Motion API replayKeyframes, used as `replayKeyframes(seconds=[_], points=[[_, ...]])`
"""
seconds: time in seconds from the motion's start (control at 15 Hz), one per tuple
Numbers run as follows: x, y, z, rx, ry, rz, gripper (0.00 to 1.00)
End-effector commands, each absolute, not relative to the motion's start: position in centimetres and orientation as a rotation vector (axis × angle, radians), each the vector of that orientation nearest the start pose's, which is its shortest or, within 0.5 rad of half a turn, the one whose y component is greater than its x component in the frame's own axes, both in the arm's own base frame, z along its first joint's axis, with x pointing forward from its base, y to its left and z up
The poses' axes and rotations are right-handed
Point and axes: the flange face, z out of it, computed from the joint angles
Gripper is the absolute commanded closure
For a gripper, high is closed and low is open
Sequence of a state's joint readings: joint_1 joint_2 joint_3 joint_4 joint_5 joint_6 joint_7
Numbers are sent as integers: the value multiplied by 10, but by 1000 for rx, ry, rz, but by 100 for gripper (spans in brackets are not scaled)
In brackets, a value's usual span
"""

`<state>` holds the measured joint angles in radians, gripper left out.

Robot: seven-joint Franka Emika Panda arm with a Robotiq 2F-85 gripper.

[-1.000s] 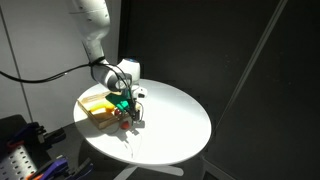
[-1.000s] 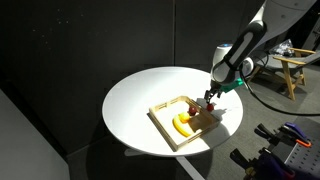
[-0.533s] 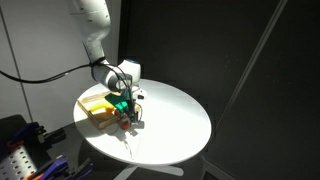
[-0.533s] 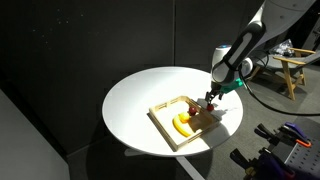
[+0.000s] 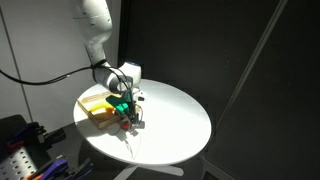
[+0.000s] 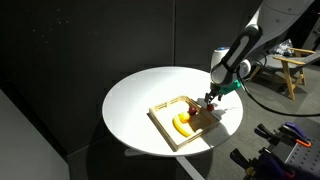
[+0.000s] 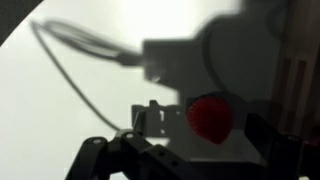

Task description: Put the strawberry in the box.

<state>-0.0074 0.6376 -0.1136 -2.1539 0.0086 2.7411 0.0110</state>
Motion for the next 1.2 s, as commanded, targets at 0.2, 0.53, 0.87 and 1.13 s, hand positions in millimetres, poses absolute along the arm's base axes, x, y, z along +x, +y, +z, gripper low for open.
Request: replayKeyframes(seconds=[0.2,0.53,0.87,1.13], points=[[552,-73,88,-3211,201,76,0],[553,-75,84,-3213,202,82,0],[552,-75,82,-3214,201,87,0],[552,-76,81,-3217,204,90,25]])
